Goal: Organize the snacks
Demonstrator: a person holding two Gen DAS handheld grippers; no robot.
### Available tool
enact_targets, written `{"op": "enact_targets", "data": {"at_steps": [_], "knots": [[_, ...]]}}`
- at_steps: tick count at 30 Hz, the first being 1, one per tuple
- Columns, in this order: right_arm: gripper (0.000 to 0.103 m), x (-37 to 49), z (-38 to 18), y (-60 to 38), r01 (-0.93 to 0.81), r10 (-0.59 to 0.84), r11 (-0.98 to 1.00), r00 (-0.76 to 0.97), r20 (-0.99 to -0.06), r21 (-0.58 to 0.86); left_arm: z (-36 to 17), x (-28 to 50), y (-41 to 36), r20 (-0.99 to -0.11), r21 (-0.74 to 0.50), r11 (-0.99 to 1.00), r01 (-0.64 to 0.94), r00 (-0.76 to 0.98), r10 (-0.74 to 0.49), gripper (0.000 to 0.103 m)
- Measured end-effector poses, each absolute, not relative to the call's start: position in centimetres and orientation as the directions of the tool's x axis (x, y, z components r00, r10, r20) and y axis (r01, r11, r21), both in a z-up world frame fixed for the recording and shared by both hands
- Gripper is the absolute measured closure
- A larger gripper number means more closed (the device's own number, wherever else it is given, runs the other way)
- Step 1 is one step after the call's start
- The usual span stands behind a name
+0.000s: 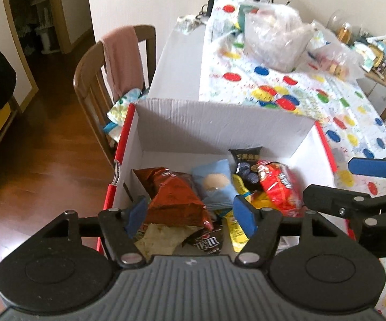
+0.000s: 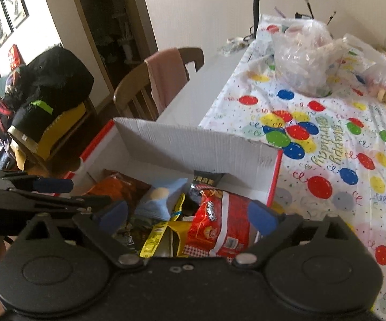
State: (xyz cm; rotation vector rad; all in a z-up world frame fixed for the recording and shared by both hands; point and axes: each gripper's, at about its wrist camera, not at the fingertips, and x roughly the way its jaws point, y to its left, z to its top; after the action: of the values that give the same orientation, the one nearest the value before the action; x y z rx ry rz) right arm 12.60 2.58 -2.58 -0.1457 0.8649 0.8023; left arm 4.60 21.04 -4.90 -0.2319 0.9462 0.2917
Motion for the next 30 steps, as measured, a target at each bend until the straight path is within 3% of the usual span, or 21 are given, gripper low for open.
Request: {"op": "enact_targets", "data": {"at_steps": [2,13,19,30], "knots": [[0.005,12.1,-2.1,2.0,-0.678,0.579,0.707,0.391,-0.716,0.201,-4.2,4.0,20.6,-0.809,-0.079,0.937,-0.339,0.571,0.138,0.027],[0.000,9.8,-0.3,-1.3,-0.667,0.612,0.713,0.440,-0.658,0.217,-1.8,1.2,19.2,-0.756,-0.118,0.933,-0.340,0.640,0.137,0.019],[0.000,8.9,0.2,-2.6,-0.672,0.625,0.708,0.451,-0.637,0.219,-0.9,-0.5,18.3,-0.722,-0.144,0.930,-0.339,0.678,0.135,0.003],[0.000,7.3,0.9,-4.6,-0.663,0.633,0.714,0.476,-0.611,0.223,0.0,-2.1,16.9,-0.701,-0.136,0.934,-0.331,0.698,0.145,0.000]]}}
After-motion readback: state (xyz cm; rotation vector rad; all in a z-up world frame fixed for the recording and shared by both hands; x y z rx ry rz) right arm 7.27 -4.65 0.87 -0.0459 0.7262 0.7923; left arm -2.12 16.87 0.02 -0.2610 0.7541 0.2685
